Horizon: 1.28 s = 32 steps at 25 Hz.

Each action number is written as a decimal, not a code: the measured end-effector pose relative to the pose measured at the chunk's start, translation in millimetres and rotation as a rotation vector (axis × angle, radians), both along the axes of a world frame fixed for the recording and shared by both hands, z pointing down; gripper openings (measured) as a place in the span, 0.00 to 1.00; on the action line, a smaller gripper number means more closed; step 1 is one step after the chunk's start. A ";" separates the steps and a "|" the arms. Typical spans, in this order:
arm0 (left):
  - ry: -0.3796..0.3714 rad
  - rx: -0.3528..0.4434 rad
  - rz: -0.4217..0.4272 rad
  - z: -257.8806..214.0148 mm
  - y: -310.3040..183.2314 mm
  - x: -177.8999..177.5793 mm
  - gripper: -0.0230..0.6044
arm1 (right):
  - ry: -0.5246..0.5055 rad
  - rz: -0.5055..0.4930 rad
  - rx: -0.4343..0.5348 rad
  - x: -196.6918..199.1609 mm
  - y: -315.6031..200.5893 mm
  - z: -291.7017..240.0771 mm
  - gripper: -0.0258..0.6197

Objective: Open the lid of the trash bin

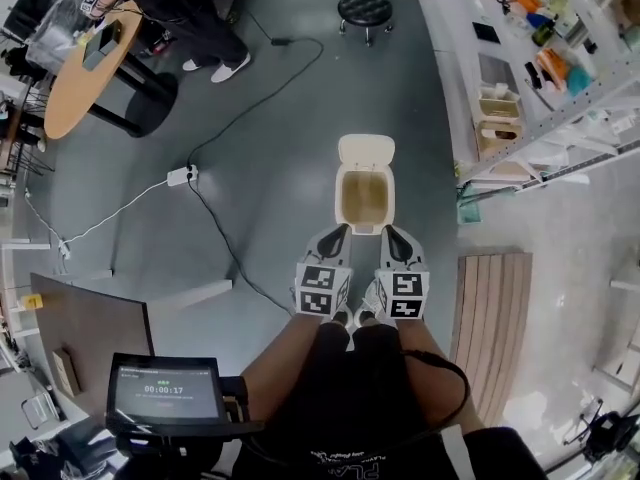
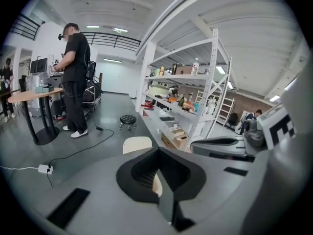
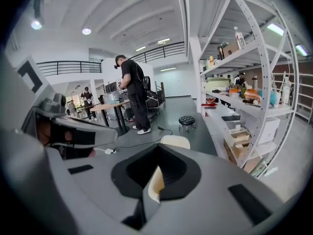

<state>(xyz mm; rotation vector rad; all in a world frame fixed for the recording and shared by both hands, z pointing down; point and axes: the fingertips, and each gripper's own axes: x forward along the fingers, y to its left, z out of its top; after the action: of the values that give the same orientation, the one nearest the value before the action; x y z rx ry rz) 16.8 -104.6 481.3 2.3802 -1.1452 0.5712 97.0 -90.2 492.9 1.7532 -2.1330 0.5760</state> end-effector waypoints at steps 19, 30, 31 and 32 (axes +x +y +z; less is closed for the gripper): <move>0.054 0.237 0.004 -145.7 1.5 -7.6 0.03 | 0.102 -0.025 0.221 10.3 13.6 -142.4 0.04; 0.052 0.290 0.005 -166.8 2.9 -20.0 0.03 | 0.135 -0.036 0.260 -4.1 12.8 -166.2 0.04; 0.051 0.296 0.004 -169.0 4.0 -23.5 0.03 | 0.134 -0.037 0.266 -7.9 13.2 -168.0 0.04; 0.050 0.301 0.003 -171.2 4.6 -26.2 0.03 | 0.134 -0.038 0.270 -10.8 13.2 -169.7 0.04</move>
<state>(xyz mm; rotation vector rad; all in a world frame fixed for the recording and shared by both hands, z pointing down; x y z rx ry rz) -9.4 -100.0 310.0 2.6310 -1.2826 0.3571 86.2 -77.0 323.2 1.8242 -2.2263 0.1588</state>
